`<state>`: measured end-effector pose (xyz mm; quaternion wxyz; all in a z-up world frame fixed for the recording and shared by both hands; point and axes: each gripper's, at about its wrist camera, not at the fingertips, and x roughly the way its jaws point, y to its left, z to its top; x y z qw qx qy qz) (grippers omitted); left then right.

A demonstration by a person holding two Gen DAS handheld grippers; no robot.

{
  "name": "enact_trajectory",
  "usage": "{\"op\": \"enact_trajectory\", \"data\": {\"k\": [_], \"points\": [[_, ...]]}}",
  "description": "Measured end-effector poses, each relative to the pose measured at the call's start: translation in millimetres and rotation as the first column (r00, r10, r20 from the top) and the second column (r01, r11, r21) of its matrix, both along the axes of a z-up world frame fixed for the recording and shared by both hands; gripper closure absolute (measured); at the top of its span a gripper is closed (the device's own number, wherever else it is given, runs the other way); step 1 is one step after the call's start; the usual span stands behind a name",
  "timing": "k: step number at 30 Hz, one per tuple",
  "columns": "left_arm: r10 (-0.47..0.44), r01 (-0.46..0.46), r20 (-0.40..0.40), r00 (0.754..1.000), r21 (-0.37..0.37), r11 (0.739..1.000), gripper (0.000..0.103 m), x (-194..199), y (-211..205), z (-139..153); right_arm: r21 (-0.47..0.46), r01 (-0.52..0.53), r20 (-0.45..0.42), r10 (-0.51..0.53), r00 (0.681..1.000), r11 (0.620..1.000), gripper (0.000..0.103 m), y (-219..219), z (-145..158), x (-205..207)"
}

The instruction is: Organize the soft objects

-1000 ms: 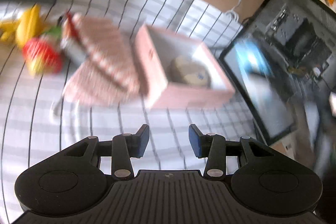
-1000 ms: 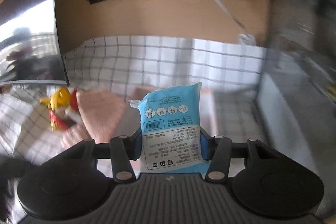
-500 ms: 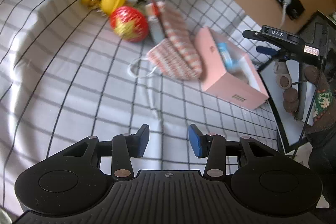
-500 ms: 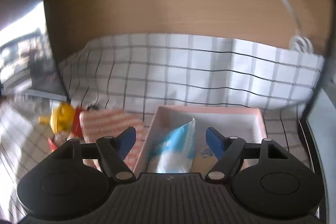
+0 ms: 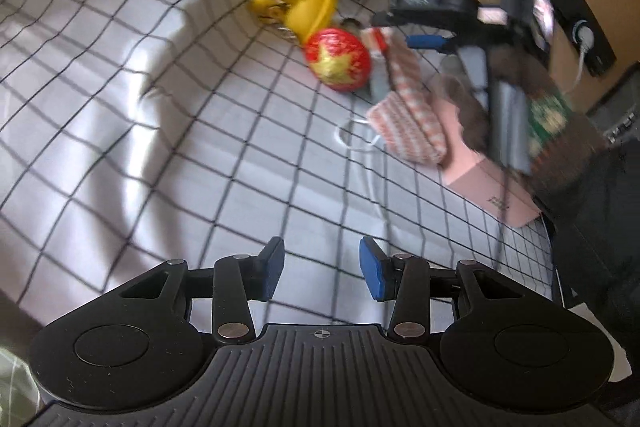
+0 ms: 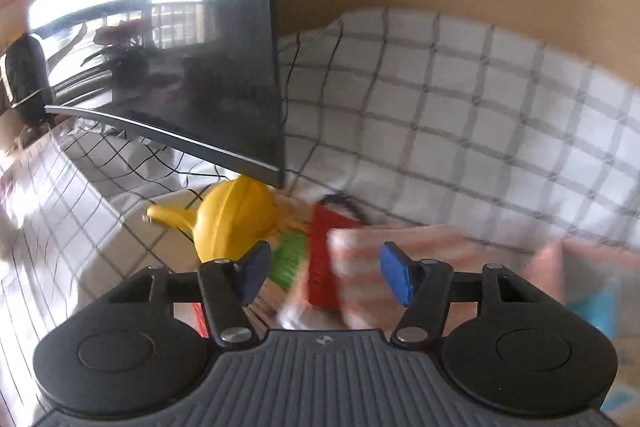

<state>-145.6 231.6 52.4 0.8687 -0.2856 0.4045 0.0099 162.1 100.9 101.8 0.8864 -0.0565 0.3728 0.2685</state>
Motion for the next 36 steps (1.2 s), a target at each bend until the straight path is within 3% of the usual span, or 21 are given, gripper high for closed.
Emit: {"op": "enact_trajectory", "data": {"k": [2, 5, 9, 15, 16, 18, 22, 26, 31, 36], "points": [[0.008, -0.008, -0.008, 1.000, -0.006, 1.000, 0.058, -2, 6, -3, 0.008, 0.017, -0.046, -0.017, 0.999, 1.000, 0.043, 19, -11, 14], [0.014, -0.014, -0.002, 1.000, -0.021, 1.000, 0.058, -4, 16, -6, -0.047, 0.089, -0.012, -0.090, 0.996, 0.995, 0.050, 30, -22, 20], [0.007, -0.006, 0.006, 1.000, -0.047, 0.999, 0.058, 1, 23, -13, 0.048, 0.202, -0.048, -0.200, 0.979, 0.978, 0.058, -8, -24, 23], [-0.050, 0.050, 0.005, 0.999, -0.056, 0.997, 0.058, 18, 21, -17, -0.028, 0.201, -0.059, -0.203, 0.977, 0.979, 0.060, -26, -42, 29], [-0.061, 0.061, 0.001, 0.998, -0.052, 0.997, 0.058, 21, 21, -17, -0.046, 0.196, -0.038, -0.198, 0.980, 0.980, 0.064, -22, -44, 30], [-0.091, 0.090, -0.001, 0.996, -0.039, 0.995, 0.058, 26, 17, -16, -0.083, 0.178, 0.021, -0.177, 0.984, 0.981, 0.090, -13, -45, 34], [-0.113, 0.114, 0.006, 0.994, -0.041, 0.993, 0.058, 32, 17, -16, -0.098, 0.134, 0.005, -0.134, 0.991, 0.986, 0.091, -1, -41, 40], [-0.121, 0.122, 0.019, 0.992, -0.050, 0.991, 0.058, 43, 19, -17, 0.002, 0.088, -0.055, -0.088, 0.995, 0.996, 0.092, -25, -14, 8], [-0.179, 0.181, 0.052, 0.982, -0.027, 0.983, 0.058, 64, 7, -8, 0.158, 0.039, -0.189, -0.009, 0.982, 0.987, 0.092, -79, 15, -61], [-0.287, 0.289, 0.088, 0.954, -0.010, 0.957, 0.058, 85, -25, 2, 0.218, 0.138, -0.298, -0.068, 0.952, 0.966, 0.092, -148, 15, -117]]}}
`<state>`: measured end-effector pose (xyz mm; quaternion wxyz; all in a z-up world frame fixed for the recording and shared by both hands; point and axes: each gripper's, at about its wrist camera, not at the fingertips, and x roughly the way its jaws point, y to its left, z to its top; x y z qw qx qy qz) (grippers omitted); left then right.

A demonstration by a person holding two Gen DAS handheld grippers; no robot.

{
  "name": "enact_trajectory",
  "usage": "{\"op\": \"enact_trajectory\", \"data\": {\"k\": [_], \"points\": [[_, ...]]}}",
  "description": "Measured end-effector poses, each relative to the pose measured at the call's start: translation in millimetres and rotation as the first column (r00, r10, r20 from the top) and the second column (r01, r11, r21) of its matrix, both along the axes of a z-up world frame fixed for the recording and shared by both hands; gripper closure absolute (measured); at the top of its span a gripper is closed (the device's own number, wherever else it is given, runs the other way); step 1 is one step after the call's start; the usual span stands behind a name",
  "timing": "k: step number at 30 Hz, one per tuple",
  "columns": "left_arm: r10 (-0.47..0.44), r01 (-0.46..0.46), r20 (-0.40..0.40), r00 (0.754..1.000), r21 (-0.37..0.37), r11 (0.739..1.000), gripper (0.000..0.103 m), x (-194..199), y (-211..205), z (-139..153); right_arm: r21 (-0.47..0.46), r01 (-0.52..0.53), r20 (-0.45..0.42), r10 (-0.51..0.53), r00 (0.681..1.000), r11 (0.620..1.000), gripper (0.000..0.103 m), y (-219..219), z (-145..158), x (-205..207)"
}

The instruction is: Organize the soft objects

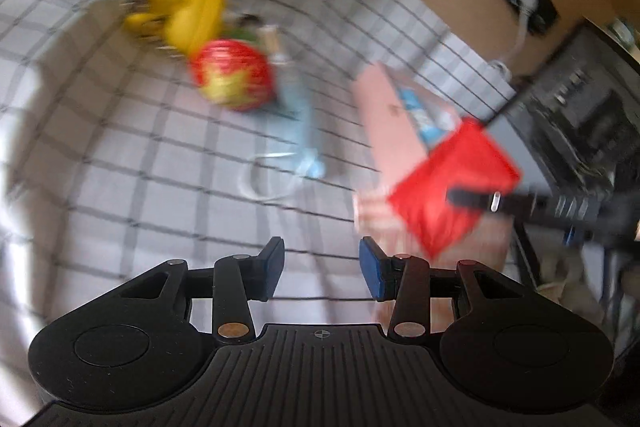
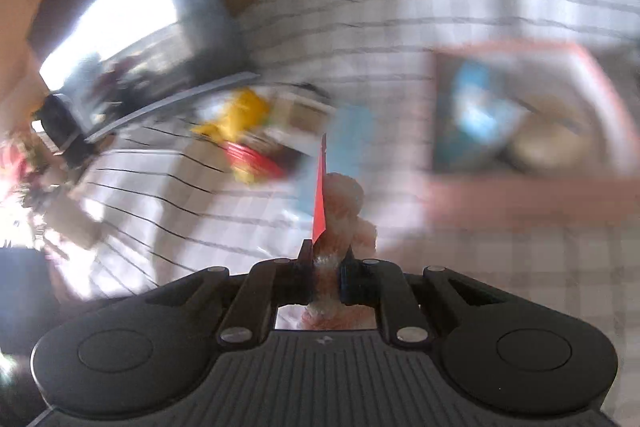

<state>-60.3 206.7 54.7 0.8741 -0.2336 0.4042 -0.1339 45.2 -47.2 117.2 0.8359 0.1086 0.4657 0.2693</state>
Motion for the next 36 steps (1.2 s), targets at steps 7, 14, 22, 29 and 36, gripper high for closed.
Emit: {"op": "enact_trajectory", "data": {"k": [7, 14, 22, 29, 36], "points": [[-0.210, 0.210, -0.004, 0.978, 0.013, 0.978, 0.058, 20, -73, 2, -0.131, 0.168, -0.026, -0.173, 0.985, 0.977, 0.081, -84, -33, -39], [-0.291, 0.293, -0.044, 0.956, 0.048, 0.955, 0.058, 24, -108, -2, -0.285, 0.222, 0.155, -0.184, 0.971, 0.933, 0.053, -102, -47, -49], [-0.254, 0.260, -0.082, 0.964, 0.070, 0.963, 0.058, 20, -106, -4, -0.445, 0.227, 0.291, -0.100, 0.952, 0.866, 0.041, -106, -63, -44], [-0.223, 0.230, -0.095, 0.970, 0.077, 0.970, 0.058, 14, -102, -4, -0.257, 0.244, 0.175, -0.204, 0.963, 0.935, 0.040, -133, -50, -44], [-0.295, 0.302, -0.081, 0.952, 0.098, 0.948, 0.058, 17, -123, 0, -0.123, 0.299, 0.056, -0.294, 0.954, 0.946, 0.053, -150, -72, -1]]}}
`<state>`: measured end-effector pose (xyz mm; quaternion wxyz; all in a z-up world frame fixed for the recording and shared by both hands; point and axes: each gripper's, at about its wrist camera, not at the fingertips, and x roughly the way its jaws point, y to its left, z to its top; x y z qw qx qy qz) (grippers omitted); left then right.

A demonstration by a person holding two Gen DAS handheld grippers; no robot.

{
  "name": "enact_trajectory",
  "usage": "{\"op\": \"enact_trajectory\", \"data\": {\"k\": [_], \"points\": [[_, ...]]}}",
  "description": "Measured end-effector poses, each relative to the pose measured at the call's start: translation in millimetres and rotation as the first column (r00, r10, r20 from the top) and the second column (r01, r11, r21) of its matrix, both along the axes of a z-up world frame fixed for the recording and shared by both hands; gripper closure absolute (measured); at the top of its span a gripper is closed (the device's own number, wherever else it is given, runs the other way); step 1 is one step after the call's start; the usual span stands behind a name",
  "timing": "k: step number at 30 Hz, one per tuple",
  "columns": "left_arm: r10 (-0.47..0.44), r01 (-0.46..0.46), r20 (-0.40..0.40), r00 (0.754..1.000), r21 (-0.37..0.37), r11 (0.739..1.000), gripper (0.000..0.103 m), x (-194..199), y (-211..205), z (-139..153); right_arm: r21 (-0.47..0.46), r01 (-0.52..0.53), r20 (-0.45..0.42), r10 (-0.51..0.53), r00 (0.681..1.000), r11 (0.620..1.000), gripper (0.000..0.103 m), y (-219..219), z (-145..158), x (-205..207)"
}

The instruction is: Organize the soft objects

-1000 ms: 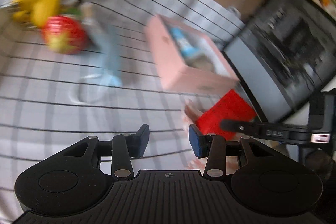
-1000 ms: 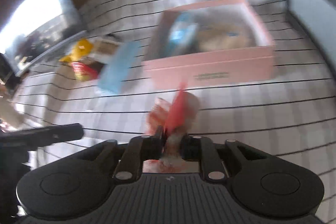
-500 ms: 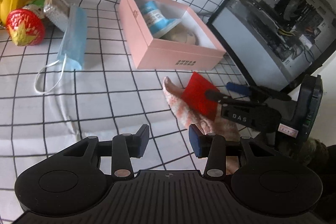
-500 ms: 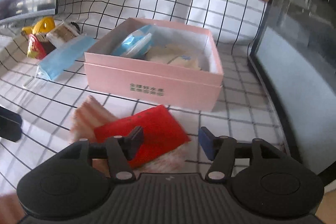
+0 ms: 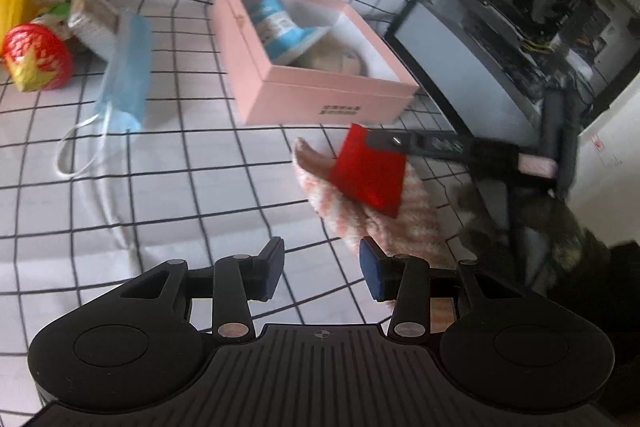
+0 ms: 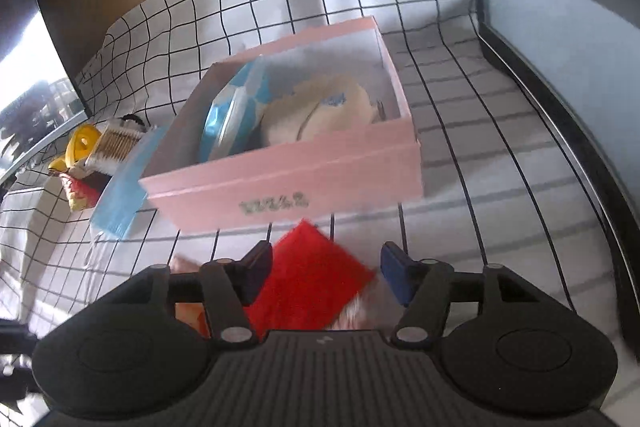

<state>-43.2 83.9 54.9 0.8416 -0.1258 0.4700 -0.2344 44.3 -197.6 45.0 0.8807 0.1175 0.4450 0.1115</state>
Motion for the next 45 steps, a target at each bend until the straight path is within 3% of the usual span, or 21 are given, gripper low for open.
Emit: {"op": "enact_trajectory", "data": {"k": [2, 10, 13, 18, 21, 24, 28, 30, 33, 37, 43, 45], "points": [[-0.007, 0.007, -0.003, 1.000, 0.006, 1.000, 0.058, 0, -2, -1, -0.005, -0.013, 0.013, 0.013, 1.000, 1.000, 0.065, 3, -2, 10], [0.060, -0.060, -0.012, 0.998, -0.001, 0.998, 0.058, 0, 12, -6, 0.076, -0.221, 0.088, 0.214, 0.973, 0.972, 0.065, 25, 34, -26], [0.075, -0.075, -0.018, 0.997, -0.010, 0.997, 0.058, 2, 14, -9, 0.096, -0.241, 0.079, 0.234, 0.969, 0.966, 0.065, 28, 38, -41], [-0.028, 0.028, -0.014, 1.000, -0.002, 1.000, 0.058, 13, -9, -19, 0.072, -0.243, 0.120, 0.234, 0.965, 0.967, 0.065, 35, 51, -47], [-0.109, 0.105, 0.031, 0.994, 0.098, 0.990, 0.058, 12, -35, -19, 0.099, -0.254, 0.098, 0.245, 0.965, 0.962, 0.065, 38, 53, -42], [-0.202, 0.165, 0.137, 0.970, 0.240, 0.957, 0.058, 2, -57, -8, 0.047, -0.240, 0.091, 0.235, 0.968, 0.970, 0.065, 39, 52, -45], [-0.290, 0.222, 0.195, 0.937, 0.309, 0.925, 0.058, 2, -77, 0, 0.021, -0.160, 0.077, 0.158, 0.984, 0.987, 0.065, 24, 53, -51], [-0.311, 0.236, 0.199, 0.929, 0.327, 0.915, 0.057, 7, -84, 1, 0.010, -0.131, 0.066, 0.130, 0.989, 0.991, 0.063, 16, 52, -55], [-0.332, 0.261, 0.144, 0.932, 0.369, 0.892, 0.057, 19, -94, -15, 0.054, -0.101, 0.028, 0.100, 0.995, 0.993, 0.059, 3, 48, -61], [-0.328, 0.263, 0.152, 0.933, 0.336, 0.904, 0.055, 18, -86, -24, 0.113, -0.049, -0.031, 0.053, 0.998, 0.992, 0.059, -2, 32, -61], [-0.293, 0.243, 0.154, 0.943, 0.280, 0.929, 0.055, 11, -72, -26, 0.147, -0.113, 0.005, 0.113, 0.994, 0.983, 0.059, 20, 29, -41], [-0.273, 0.226, 0.153, 0.950, 0.270, 0.936, 0.055, 8, -68, -25, 0.089, -0.114, 0.031, 0.112, 0.993, 0.989, 0.057, 28, 33, -40]]}}
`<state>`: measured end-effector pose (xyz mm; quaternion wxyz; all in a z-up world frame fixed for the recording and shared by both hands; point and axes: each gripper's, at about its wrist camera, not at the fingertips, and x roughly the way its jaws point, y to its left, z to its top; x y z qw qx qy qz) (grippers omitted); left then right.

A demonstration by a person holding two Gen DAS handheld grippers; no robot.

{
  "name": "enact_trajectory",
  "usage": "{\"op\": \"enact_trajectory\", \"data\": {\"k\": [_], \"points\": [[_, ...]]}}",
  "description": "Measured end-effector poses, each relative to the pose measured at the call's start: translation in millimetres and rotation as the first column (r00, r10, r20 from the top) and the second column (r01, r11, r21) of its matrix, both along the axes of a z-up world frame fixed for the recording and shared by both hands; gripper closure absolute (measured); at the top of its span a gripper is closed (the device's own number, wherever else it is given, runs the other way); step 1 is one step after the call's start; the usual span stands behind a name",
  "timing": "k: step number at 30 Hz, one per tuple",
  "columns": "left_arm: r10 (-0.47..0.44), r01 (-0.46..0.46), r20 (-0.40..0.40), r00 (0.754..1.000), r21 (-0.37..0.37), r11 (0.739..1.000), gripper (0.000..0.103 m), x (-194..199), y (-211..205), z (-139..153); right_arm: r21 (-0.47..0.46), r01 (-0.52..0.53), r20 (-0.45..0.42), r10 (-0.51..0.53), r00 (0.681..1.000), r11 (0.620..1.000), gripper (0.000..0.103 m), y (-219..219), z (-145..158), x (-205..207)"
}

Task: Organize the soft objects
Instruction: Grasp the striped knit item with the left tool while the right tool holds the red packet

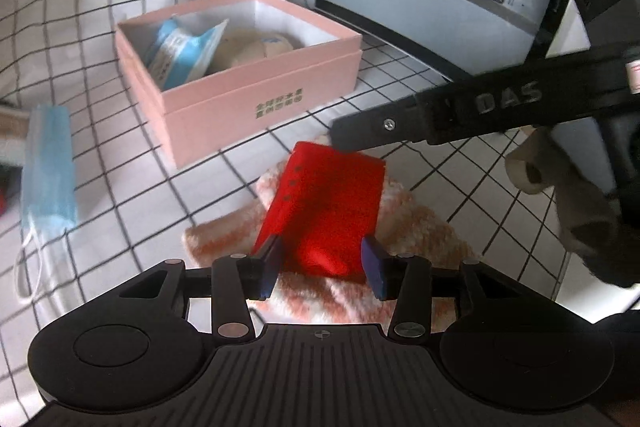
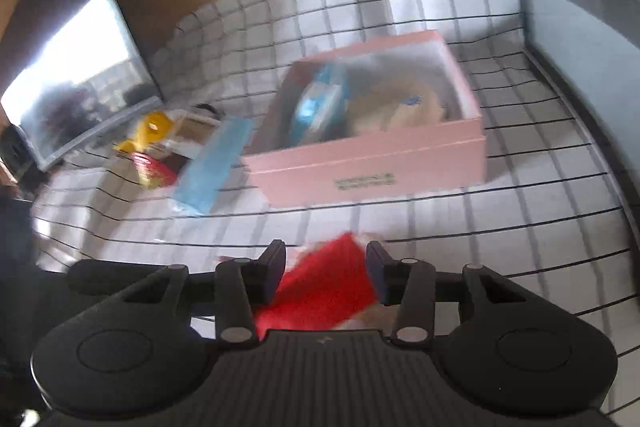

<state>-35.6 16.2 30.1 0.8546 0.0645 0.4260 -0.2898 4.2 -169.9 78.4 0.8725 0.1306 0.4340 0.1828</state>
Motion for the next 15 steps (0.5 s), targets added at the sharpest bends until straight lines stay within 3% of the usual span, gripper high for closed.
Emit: {"op": "enact_trajectory", "data": {"k": [3, 7, 12, 15], "points": [[0.022, -0.023, -0.007, 1.000, -0.011, 1.000, 0.055, -3, 5, -1, -0.048, 0.027, -0.038, -0.029, 0.999, 0.998, 0.057, -5, -11, 7], [0.023, -0.023, -0.008, 1.000, -0.007, 1.000, 0.055, -4, 6, 0, 0.013, 0.041, -0.144, -0.038, 0.989, 0.999, 0.057, -14, -29, 19], [0.038, -0.039, -0.017, 0.999, -0.024, 0.999, 0.055, -4, 9, -1, 0.045, -0.056, 0.012, 0.056, 0.998, 0.997, 0.057, 0, 5, 4], [0.040, -0.040, -0.020, 0.999, -0.031, 0.999, 0.055, -5, 10, -3, 0.096, -0.112, -0.013, 0.114, 0.993, 0.989, 0.063, 10, 6, 6]]}}
